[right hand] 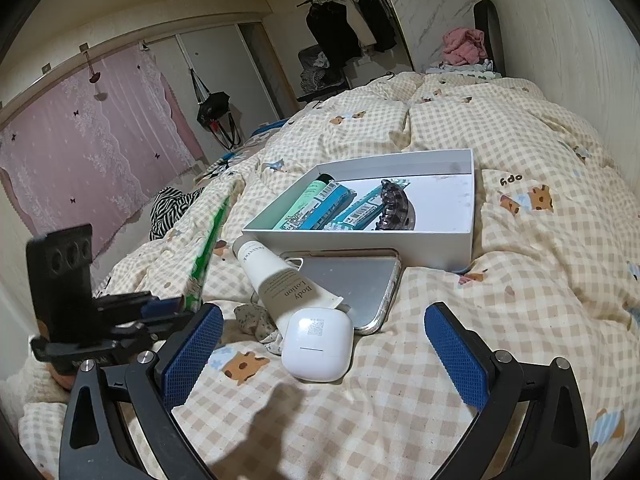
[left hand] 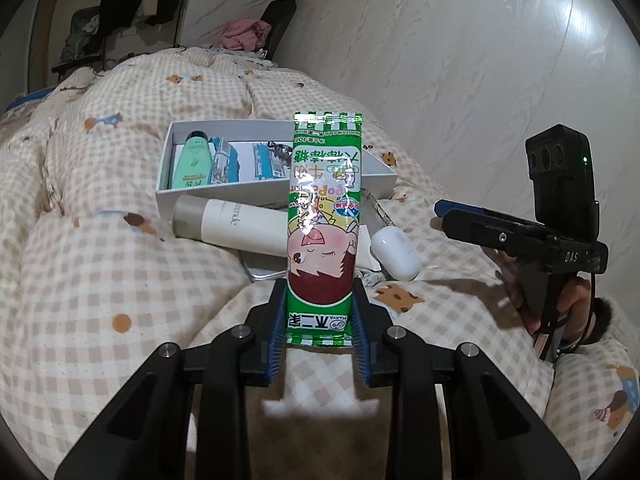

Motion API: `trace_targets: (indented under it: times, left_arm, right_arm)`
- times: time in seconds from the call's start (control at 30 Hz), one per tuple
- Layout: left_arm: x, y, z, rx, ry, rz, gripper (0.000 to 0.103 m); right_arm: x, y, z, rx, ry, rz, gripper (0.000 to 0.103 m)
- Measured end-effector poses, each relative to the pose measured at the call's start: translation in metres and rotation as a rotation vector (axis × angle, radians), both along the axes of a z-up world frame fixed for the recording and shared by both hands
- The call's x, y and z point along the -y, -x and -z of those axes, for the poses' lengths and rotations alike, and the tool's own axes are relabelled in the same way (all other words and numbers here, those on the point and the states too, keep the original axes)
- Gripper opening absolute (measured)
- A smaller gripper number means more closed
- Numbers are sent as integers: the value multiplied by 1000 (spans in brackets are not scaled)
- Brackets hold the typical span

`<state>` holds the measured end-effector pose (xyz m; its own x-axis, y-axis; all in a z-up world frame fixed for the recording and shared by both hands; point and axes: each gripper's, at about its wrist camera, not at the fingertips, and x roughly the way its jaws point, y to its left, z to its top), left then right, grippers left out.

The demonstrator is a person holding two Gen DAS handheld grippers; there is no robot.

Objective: Organize objects
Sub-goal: 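Lift the green candy packet upright with the left gripper, then grasp the white earbud case with the right gripper while the left gripper holds the candy packet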

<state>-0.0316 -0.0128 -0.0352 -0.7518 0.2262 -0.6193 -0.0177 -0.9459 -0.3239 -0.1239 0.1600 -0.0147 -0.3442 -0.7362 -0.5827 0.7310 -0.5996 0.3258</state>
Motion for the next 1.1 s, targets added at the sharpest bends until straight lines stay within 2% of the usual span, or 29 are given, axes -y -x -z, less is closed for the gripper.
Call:
trace_targets:
  times: [0.3, 0.53, 0.7, 0.87, 1.0, 1.1]
  left_arm:
    - [9, -5, 1, -23, -43, -37, 31]
    - [12, -5, 2, -23, -48, -46, 31]
    - [12, -6, 3, -19, -51, -49, 31]
    - [13, -6, 4, -14, -55, -51, 31]
    - [15, -9, 3, -25, -64, -62, 31]
    - [16, -10, 3, -26, -69, -67, 31]
  right_arm:
    - [2, -9, -3, -56, -20, 2, 103]
    - [20, -25, -2, -103, -90, -78, 103]
    - [22, -30, -4, -124, -94, -93, 100]
    - [23, -24, 1, -75, -100, -96, 76]
    - [28, -28, 4, -72, -139, -114, 72]
    - [39, -31, 9, -83, -220, -109, 68]
